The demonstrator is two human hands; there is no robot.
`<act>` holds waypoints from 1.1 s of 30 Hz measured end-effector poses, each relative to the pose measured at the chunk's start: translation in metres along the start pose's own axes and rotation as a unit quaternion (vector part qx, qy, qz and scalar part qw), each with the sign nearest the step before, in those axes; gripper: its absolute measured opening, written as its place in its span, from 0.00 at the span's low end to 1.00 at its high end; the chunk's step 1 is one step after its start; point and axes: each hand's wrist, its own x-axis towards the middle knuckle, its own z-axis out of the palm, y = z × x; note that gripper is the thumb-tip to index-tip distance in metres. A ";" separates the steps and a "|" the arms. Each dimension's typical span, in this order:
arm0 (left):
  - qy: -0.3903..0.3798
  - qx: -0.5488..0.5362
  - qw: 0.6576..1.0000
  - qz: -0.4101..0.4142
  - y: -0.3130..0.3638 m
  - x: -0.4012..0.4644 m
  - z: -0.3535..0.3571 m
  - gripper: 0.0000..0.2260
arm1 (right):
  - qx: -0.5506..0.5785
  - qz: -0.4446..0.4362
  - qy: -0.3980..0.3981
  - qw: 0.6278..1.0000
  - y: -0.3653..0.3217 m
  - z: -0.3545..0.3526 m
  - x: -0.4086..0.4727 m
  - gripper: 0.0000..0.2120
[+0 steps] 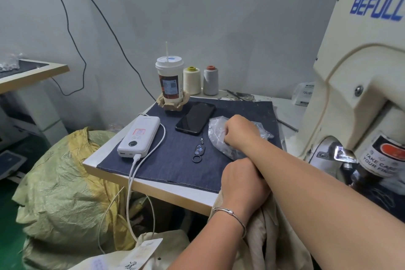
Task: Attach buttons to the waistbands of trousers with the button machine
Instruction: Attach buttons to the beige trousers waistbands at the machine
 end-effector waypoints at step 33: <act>0.012 0.029 0.999 0.011 -0.002 0.002 0.006 0.06 | 0.038 -0.080 0.152 0.984 0.016 -0.009 -0.034 0.11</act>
